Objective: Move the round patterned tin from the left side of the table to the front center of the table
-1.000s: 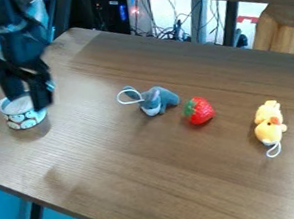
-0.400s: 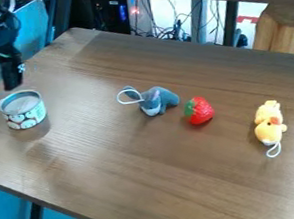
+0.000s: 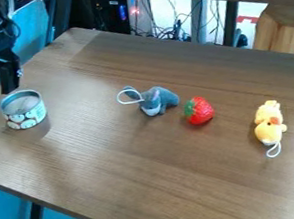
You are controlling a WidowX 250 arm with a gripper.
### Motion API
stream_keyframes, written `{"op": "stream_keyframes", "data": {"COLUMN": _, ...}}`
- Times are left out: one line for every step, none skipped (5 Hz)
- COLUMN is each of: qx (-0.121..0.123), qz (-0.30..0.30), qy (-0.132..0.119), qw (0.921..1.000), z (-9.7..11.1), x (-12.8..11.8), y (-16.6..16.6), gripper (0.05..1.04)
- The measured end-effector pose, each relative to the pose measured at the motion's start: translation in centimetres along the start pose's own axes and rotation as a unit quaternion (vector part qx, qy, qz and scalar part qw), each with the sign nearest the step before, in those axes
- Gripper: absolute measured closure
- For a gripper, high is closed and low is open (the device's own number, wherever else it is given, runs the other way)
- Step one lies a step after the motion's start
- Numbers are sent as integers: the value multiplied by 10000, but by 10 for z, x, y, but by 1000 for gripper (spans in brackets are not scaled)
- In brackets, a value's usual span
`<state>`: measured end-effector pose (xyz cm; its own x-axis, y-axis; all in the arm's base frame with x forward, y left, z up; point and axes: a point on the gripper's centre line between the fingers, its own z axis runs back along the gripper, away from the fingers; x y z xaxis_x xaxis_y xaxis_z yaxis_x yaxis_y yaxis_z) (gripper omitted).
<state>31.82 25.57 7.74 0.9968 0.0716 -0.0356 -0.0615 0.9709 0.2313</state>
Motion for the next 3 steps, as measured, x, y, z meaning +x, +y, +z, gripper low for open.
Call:
{"op": "stream_keyframes", "data": {"qx": 24, "qz": -121, "qy": 167, "qw": 9998, "z": -22, "x": -13, "y": -13, "gripper": 83}}
{"op": "stream_keyframes", "data": {"qx": 127, "qz": -232, "qy": 50, "qw": 9996, "z": -19, "x": -17, "y": -28, "gripper": 83}}
{"op": "stream_keyframes", "data": {"qx": 301, "qz": -191, "qy": -57, "qw": 9993, "z": -19, "x": -20, "y": -34, "gripper": 83}}
